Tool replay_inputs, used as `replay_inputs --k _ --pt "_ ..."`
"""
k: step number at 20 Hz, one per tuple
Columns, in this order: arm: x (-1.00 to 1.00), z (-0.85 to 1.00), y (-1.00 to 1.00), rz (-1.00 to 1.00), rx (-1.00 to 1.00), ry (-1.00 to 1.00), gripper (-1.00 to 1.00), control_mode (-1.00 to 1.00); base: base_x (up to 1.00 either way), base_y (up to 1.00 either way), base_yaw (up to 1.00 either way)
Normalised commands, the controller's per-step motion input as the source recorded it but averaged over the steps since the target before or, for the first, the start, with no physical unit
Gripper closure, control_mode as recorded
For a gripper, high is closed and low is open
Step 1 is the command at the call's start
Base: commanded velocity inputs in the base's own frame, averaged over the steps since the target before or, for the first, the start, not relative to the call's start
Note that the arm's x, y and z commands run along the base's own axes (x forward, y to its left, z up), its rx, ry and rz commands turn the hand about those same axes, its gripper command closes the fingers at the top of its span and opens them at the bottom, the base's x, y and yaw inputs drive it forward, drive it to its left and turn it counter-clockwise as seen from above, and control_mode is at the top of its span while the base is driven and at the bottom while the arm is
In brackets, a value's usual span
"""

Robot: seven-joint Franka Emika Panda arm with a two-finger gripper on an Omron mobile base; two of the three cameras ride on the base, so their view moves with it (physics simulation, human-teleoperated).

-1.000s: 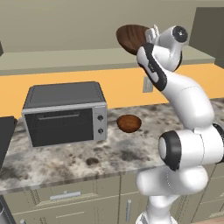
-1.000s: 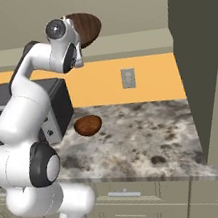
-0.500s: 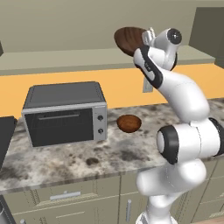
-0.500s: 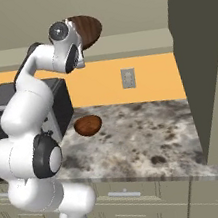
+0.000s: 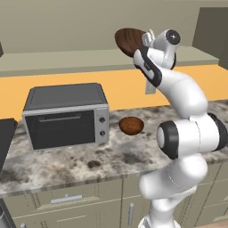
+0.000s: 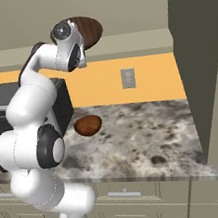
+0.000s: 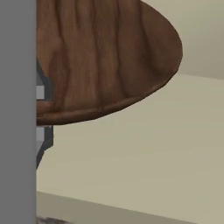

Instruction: Pick up the bowls on the counter and stack them on top of one another in the open cabinet. Place the smaller bowl on top of the larger bowl.

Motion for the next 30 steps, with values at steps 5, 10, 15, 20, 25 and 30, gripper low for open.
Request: replay_inputs --k 5,10,15,20,25,30 --pt "0.26 -0.05 0.09 0.00 0.00 0.00 -1.00 -1.00 0.00 0.00 0.00" --pt "0.14 0.00 0.08 0.00 0.00 -0.01 -1.00 -1.00 0.00 0.00 0.00" --pt "0.02 0.10 0.01 0.00 0.00 -0.07 -1.00 -1.00 0.00 0.00 0.00" --pt "0.00 0.15 0.01 0.00 0.02 -0.08 -1.00 -1.00 0.00 0.00 0.00" --pt "-0.16 0.12 -0.02 0.00 0.04 -0.08 -1.00 -1.00 0.00 0.00 0.00" --pt "-0.57 0.10 -0.11 0.00 0.05 -0.06 -1.00 -1.00 0.00 0.00 0.00"
